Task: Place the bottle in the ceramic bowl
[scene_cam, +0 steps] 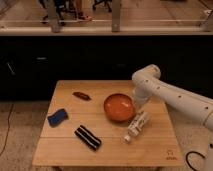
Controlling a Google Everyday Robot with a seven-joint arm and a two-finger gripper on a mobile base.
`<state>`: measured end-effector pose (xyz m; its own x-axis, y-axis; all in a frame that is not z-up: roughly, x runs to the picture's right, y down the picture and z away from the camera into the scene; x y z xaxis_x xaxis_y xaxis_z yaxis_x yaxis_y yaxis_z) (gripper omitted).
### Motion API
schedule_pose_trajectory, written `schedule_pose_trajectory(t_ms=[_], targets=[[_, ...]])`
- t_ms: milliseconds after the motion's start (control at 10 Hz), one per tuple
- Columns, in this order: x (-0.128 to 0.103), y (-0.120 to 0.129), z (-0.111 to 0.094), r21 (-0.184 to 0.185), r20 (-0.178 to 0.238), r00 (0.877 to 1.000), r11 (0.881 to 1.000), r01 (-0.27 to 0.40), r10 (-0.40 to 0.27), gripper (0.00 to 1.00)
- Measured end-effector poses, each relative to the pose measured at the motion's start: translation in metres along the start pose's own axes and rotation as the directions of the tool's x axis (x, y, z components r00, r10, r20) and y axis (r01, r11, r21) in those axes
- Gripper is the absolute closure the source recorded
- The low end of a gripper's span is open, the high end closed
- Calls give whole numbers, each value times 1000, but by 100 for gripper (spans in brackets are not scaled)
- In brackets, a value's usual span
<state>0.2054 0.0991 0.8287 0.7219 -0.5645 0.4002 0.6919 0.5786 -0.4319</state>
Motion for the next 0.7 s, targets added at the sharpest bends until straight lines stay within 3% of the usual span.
schedule_pose_trajectory(t_ms=[200, 400, 700], targets=[[7, 4, 11, 13, 28, 999, 1000, -27, 26, 20], [12, 5, 17, 21, 53, 998, 999, -47, 46, 20], [13, 10, 7, 21, 50, 997, 998, -63, 62, 20]])
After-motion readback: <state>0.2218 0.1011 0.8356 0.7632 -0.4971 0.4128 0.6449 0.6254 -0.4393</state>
